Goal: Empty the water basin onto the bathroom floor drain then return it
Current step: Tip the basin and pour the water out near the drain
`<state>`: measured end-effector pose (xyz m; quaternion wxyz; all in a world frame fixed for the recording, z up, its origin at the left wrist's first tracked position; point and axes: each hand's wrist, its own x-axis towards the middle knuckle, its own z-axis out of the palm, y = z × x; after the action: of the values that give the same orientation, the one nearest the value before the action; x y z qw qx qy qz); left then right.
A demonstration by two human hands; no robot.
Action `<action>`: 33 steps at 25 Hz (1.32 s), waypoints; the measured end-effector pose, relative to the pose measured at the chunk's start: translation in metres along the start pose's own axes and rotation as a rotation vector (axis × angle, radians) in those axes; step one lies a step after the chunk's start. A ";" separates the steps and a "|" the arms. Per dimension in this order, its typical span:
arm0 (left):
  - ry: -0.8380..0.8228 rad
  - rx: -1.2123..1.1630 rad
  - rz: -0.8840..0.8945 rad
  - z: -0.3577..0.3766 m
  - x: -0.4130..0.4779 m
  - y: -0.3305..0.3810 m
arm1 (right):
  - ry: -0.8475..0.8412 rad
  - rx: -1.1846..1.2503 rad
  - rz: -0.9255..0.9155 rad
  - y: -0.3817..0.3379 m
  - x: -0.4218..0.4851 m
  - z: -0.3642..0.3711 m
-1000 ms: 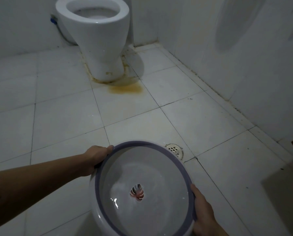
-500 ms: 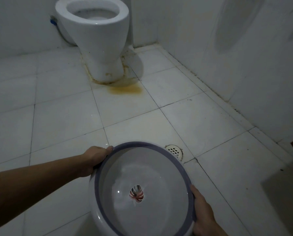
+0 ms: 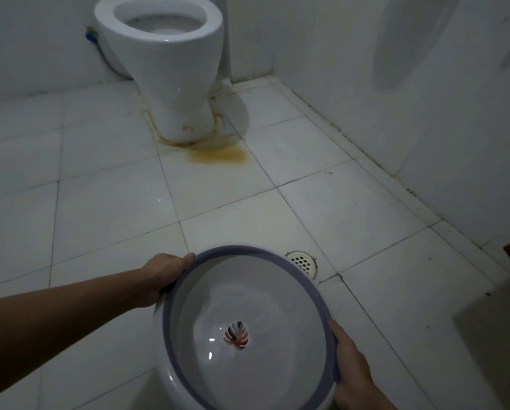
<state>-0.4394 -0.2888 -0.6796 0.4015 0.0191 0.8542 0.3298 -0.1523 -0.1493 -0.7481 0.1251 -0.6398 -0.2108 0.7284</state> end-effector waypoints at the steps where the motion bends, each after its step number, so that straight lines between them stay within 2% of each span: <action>1: -0.003 0.008 0.000 0.000 0.000 0.000 | -0.005 0.002 0.003 0.000 0.000 0.000; 26: 0.031 0.004 0.033 -0.003 0.001 0.001 | -0.080 -0.007 0.029 0.000 0.016 0.000; 33: 0.024 0.019 0.050 -0.005 0.002 0.000 | -0.057 -0.033 0.018 0.003 0.016 -0.001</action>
<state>-0.4442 -0.2913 -0.6786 0.3827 0.0401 0.8613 0.3319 -0.1532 -0.1443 -0.7633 0.1020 -0.6225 -0.2204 0.7440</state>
